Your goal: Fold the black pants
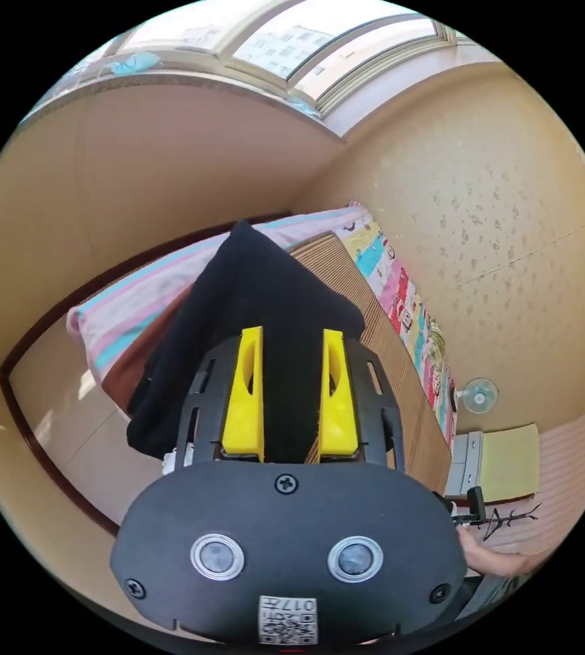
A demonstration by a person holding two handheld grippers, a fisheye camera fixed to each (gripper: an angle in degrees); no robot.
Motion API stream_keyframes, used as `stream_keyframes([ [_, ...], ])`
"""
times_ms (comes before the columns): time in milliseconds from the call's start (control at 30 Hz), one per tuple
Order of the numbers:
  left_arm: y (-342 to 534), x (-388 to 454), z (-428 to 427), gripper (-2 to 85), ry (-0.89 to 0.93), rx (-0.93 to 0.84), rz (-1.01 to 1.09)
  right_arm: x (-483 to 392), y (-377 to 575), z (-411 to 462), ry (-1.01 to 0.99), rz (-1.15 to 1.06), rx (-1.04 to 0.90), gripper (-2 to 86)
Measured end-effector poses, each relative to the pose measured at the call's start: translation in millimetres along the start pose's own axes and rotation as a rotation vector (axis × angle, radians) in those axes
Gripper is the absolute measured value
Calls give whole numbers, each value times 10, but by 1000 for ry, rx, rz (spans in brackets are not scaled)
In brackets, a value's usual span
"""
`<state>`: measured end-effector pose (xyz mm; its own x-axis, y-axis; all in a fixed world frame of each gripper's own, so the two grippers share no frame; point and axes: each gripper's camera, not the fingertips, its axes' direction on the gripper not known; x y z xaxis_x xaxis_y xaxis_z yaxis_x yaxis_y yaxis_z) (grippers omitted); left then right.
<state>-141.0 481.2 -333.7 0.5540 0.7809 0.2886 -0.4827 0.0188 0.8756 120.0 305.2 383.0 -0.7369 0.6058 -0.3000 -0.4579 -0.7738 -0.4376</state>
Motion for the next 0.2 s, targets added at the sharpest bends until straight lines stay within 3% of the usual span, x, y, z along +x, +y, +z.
stream_keyframes([
  [67,-131,-59,803,105,-180,-179,4,-118,109,-116,19,-1,26,5],
  [200,-178,-6,947,101,-283,-160,-81,-512,337,-287,45,-82,44,4],
])
